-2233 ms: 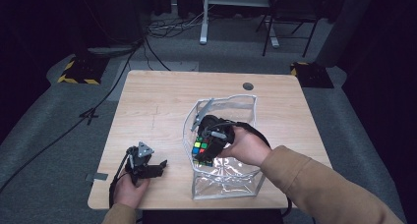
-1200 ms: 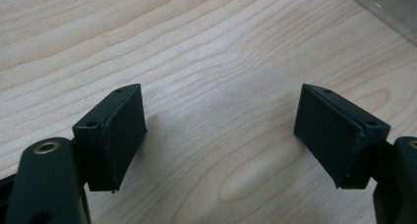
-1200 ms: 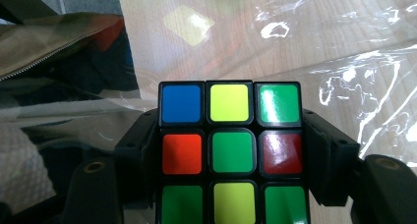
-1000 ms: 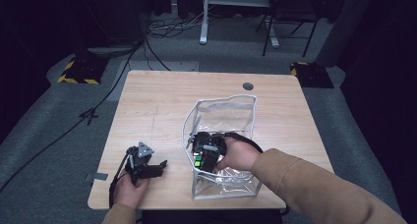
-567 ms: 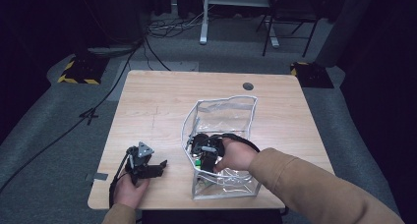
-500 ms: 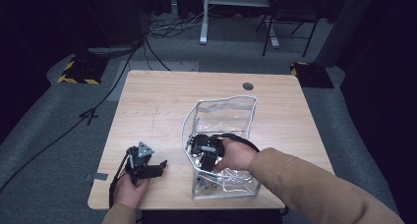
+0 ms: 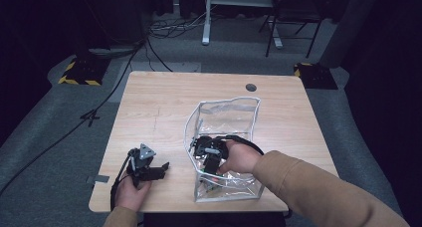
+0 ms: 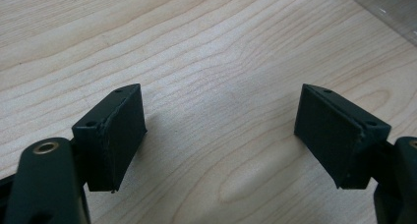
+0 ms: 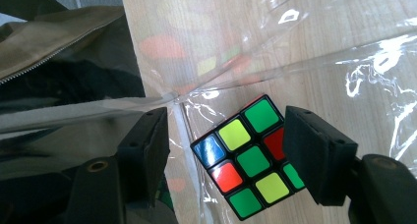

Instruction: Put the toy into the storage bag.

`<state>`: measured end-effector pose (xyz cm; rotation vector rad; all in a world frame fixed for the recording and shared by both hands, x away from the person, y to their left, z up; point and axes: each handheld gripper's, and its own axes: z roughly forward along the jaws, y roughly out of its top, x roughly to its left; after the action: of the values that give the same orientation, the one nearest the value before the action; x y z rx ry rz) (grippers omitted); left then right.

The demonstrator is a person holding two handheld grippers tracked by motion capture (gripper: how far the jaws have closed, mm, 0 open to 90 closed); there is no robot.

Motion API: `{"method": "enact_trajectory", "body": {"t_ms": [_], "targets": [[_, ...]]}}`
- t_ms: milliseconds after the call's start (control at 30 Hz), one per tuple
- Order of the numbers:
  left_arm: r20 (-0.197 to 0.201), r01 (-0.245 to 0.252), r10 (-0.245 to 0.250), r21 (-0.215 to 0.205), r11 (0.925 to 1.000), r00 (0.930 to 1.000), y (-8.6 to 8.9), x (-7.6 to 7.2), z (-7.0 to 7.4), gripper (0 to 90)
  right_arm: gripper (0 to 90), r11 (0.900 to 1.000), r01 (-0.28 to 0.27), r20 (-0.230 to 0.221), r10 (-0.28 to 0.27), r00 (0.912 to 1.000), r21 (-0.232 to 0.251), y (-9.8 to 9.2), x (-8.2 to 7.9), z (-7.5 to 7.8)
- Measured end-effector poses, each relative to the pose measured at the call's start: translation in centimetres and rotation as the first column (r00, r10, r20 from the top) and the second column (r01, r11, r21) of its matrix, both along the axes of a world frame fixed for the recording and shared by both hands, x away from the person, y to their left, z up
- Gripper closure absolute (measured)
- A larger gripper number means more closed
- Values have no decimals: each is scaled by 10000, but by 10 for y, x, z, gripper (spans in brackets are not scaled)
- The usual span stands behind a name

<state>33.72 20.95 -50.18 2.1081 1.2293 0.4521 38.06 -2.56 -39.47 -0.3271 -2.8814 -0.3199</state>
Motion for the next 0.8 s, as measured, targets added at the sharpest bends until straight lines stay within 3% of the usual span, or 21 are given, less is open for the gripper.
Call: {"method": "enact_trajectory", "body": {"t_ms": [167, 367, 500, 667, 800], "targets": [[-2, 0, 0, -4, 10000, 10000, 0, 0, 0, 197, 346, 9983, 581, -145, -583, 9982, -81, -2, 1, 3], [19, -1, 1, -27, 10000, 10000, 0, 0, 0, 197, 348, 9959, 894, 261, -898, 9956, 163, -6, 3, 19], [88, -11, 11, -70, 10000, 10000, 0, -1, -1, 197, 340, 9912, 1101, 527, -1141, 9921, 742, -10, 2, 34], [121, -23, 23, -36, 10000, 9999, 2, -5, -1, 197, 339, 9858, 971, 1192, -1137, 9863, 1372, -18, 2, 54], [106, 46, -46, -24, 10000, 9999, 6, -8, -1, 197, 340, 9754, 1129, 1434, -1412, 9795, 1893, -25, 2, 69]]}}
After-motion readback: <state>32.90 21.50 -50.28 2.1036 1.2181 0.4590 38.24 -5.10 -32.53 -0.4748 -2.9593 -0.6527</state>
